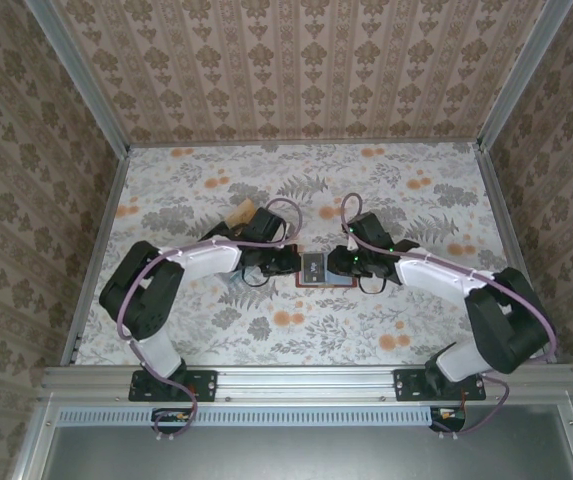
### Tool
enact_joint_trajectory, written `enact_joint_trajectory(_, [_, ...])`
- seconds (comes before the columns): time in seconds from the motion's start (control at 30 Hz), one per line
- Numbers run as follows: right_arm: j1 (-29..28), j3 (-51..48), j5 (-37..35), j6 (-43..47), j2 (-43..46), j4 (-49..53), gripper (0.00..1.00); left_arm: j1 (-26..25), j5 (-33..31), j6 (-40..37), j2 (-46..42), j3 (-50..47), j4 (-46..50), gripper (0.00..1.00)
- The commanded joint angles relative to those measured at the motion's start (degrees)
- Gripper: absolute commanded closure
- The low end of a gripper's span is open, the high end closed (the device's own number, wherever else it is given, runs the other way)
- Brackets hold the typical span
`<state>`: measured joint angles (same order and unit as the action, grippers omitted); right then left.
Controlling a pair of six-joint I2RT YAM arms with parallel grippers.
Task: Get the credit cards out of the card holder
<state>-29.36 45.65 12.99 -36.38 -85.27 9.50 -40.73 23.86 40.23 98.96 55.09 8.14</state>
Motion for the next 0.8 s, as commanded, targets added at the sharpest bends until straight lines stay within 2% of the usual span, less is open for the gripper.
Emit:
enact_joint_trajectory(0.0, [-0.34,2.15,4.64,-1.38,-3.43,-2.12,0.78,0.13,-0.92,-0.42,1.68,-0.27,0.18,0.99])
enact_joint_trajectory(0.77, [0.33,2.96,6.01,-2.55,-11.70,-3.84,0.79,-0.80,0.14,-0.49,6.03,1.88,-0.43,0.98])
